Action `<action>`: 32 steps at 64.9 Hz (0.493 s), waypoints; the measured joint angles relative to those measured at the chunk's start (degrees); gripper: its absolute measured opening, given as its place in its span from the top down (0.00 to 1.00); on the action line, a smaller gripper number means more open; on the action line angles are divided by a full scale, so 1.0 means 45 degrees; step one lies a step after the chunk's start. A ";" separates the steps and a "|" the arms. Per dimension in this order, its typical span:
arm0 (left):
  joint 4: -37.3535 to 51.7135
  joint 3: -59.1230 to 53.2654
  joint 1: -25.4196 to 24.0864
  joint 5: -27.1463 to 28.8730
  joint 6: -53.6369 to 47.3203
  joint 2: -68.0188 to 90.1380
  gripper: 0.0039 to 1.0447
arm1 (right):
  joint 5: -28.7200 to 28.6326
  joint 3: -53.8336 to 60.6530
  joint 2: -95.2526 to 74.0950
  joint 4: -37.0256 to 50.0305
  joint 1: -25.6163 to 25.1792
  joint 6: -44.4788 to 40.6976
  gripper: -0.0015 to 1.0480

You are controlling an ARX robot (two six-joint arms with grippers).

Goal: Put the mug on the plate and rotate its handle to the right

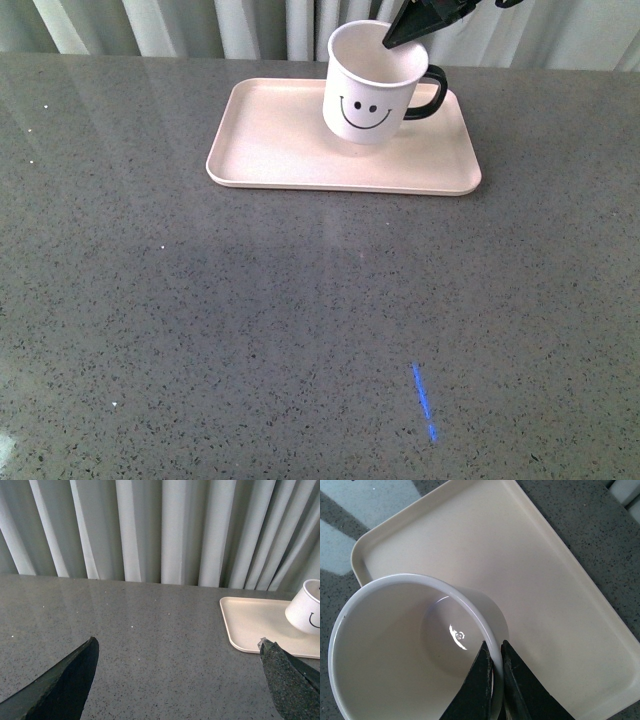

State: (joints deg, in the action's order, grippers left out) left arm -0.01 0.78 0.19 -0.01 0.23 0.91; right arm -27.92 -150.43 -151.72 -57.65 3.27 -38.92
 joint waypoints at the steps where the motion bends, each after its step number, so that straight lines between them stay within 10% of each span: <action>1: 0.0000 0.0000 0.0000 0.0000 0.0000 0.0000 0.09 | 0.0000 -0.0024 -0.0019 -0.0010 0.0000 0.0000 0.98; 32: 0.0000 0.0000 0.0000 0.0000 0.0000 0.0000 0.09 | -0.0049 -0.0024 -0.0330 -0.0189 -0.0044 -0.0335 0.98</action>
State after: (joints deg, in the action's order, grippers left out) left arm -0.01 0.78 0.19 -0.01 0.23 0.91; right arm -28.14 -150.54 -153.21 -58.50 3.07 -40.42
